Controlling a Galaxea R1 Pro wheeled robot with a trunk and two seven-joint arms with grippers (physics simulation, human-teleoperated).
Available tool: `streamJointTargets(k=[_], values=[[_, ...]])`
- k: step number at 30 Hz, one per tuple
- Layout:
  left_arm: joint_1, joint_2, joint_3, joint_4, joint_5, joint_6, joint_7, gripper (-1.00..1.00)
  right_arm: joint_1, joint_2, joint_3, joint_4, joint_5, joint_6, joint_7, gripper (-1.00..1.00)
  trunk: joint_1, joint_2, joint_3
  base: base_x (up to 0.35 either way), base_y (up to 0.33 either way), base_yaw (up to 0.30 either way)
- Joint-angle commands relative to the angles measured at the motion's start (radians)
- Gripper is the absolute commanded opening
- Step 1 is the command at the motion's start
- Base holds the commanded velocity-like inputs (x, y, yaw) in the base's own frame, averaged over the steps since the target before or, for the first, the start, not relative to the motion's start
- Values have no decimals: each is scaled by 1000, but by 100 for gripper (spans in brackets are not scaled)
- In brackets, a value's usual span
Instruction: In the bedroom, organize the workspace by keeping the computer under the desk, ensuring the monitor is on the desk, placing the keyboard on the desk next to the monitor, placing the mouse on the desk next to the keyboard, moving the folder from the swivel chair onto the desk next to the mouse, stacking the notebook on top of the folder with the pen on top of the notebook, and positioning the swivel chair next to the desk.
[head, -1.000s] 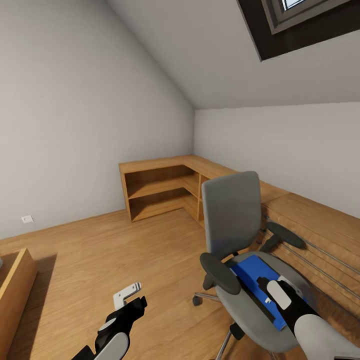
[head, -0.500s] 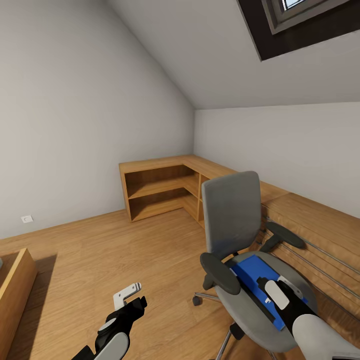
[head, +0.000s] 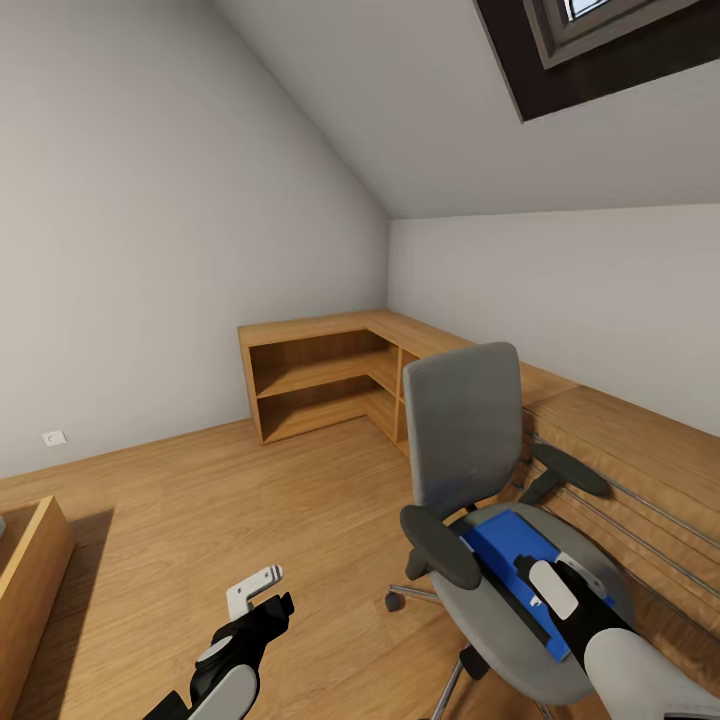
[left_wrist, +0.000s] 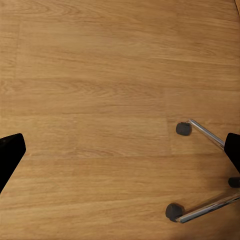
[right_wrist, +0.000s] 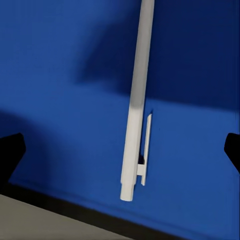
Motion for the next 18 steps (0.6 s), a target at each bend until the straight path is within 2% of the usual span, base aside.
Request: streamJointTargets(k=[1,7,8,9,18], values=[[-1,1,-2,-1,1,6,6,100,0,0,-2,-2,-1,7,-7,100,0,-1,-1,0,0,0],[-1,1,-2,-1,1,6,6,100,0,6,-1,-2,2,7,-36,100,0,-1,-1,0,0,0],[-1,1,-2,-1,1,6,6,100,0,11,1,-2,9,7,-45,100,0,-1,-1,0,0,0],[-1,1,-2,-1,1,6,6,100,0,22,11,-2,36,7,-59,100,0,-1,-1,0,0,0],[-1,1,-2,-1,1,6,6,100,0,28,16,-2,57,7,-66,100,0,-1,-1,0,0,0]])
